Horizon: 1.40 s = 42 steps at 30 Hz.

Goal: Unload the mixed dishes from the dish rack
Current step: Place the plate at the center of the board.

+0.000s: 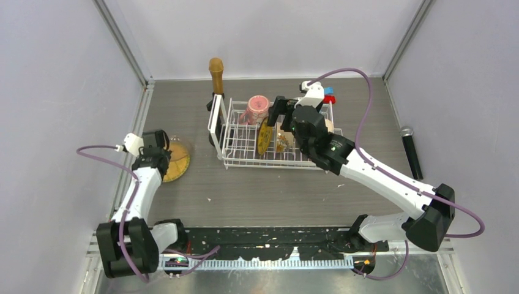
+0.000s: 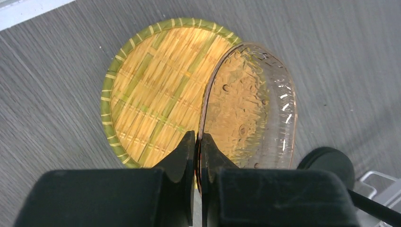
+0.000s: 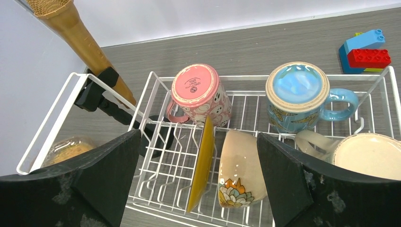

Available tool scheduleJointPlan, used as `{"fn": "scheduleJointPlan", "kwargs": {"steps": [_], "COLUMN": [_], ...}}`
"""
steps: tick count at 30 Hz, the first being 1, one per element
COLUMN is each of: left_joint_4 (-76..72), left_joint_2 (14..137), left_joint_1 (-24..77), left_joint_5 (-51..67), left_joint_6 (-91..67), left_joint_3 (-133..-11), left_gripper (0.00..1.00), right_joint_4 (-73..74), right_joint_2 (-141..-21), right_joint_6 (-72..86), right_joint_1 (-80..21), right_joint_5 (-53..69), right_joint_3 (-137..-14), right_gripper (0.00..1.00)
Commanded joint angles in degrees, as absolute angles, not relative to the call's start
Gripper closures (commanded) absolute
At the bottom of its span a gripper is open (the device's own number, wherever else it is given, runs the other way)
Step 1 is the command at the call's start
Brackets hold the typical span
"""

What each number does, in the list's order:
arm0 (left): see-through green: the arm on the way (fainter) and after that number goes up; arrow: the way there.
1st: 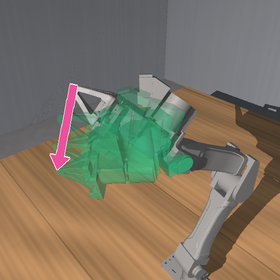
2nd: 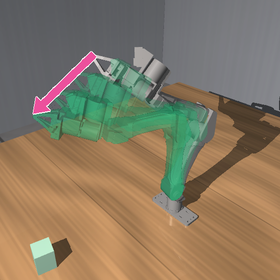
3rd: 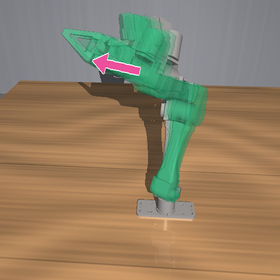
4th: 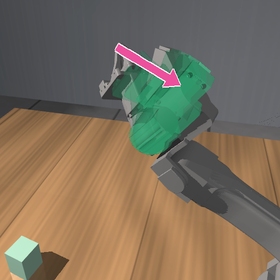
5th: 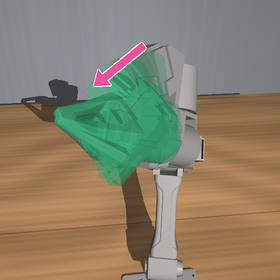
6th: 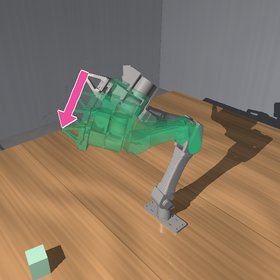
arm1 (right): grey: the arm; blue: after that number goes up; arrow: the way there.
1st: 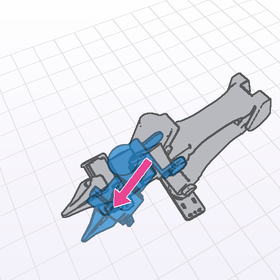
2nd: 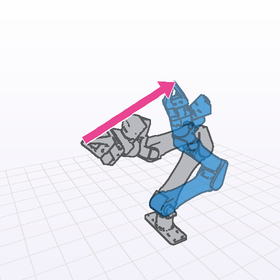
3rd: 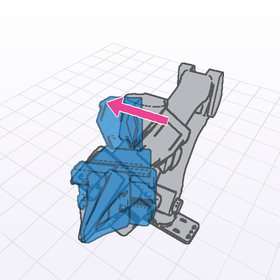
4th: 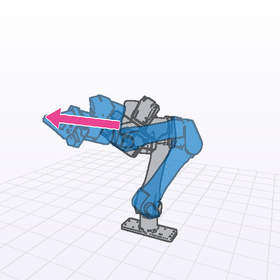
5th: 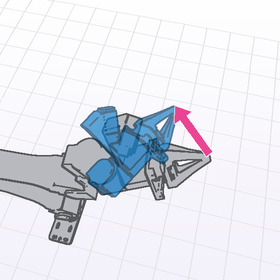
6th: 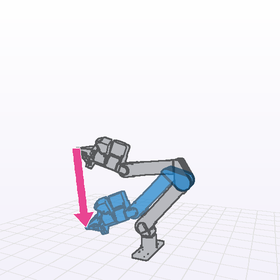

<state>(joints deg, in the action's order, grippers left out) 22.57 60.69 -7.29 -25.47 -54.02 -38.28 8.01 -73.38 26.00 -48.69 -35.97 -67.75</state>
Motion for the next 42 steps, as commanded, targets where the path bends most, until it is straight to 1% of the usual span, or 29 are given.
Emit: {"fn": "scheduleJointPlan", "kwargs": {"steps": [1,4,9,12,21,22,24,27,31,33,34,35,37,38,42], "left_joint_4": [22.43,23.08,21.01,22.18,27.42,27.54,27.95,28.21,28.71,28.87,29.11,29.43,29.84,30.14,30.68], "left_joint_2": [64.83,64.91,60.64,59.81,63.36,63.79,64.54,65.09,64.96,64.47,64.23,63.83,62.65,61.93,57.86], "left_joint_1": [-8.24,-8.89,-10.19,-11.1,-11.84,-11.93,-12.01,-12.04,-12.13,-12.13,-12.13,-12.13,-12.13,-12.13,-12.06], "left_joint_5": [-29.53,-29.7,-31.53,-32.25,-33.19,-32.63,-31.73,-31.42,-31.01,-30.62,-30.54,-30.44,-30.43,-30.41,-29.1], "left_joint_6": [-56.24,-56.69,-60.25,-61.26,-64.14,-64.09,-64.14,-64.24,-64.43,-64.32,-64.26,-64.34,-64.27,-64.28,-63.03], "left_joint_3": [-42.92,-41.93,-36.86,-36.05,-37.55,-37.67,-38.15,-38.32,-38.66,-38.82,-38.98,-39.08,-39.24,-39.4,-40.04], "left_gripper": [1.0,1.0,1.0,1.0,1.0,0.98,0.87,0.79,0.65,0.47,0.41,0.31,0.09,0.02,0.0], "right_joint_4": [5.98,4.69,4.3,4.45,5.06,5.03,4.94,5.0,5.26,5.39,5.54,5.67,6.45,7.24,9.32], "right_joint_2": [-70.46,-69.55,-69.58,-69.82,-69.78,-69.74,-69.64,-69.49,-69.28,-69.26,-69.3,-69.51,-70.08,-70.58,-72.6], "right_joint_6": [26.0,25.73,25.41,25.45,26.14,26.18,26.38,26.61,26.76,26.88,26.87,26.69,26.34,26.18,25.43], "right_joint_1": [-48.68,-48.69,-48.69,-48.69,-48.69,-48.69,-48.67,-48.69,-48.69,-48.69,-48.69,-48.69,-48.69,-48.69,-48.68], "right_joint_5": [-39.19,-40.15,-40.68,-40.69,-40.18,-40.17,-40.17,-40.02,-39.92,-39.73,-39.31,-38.79,-37.72,-37.4,-35.59], "right_joint_3": [-66.5,-65.22,-64.88,-64.86,-64.75,-64.68,-64.45,-64.33,-64.18,-64.16,-64.27,-64.39,-64.99,-65.6,-67.52], "right_gripper": [0.0,0.0,0.01,0.01,0.01,0.01,0.01,0.01,0.01,0.01,0.01,0.01,0.01,0.01,0.01]}}
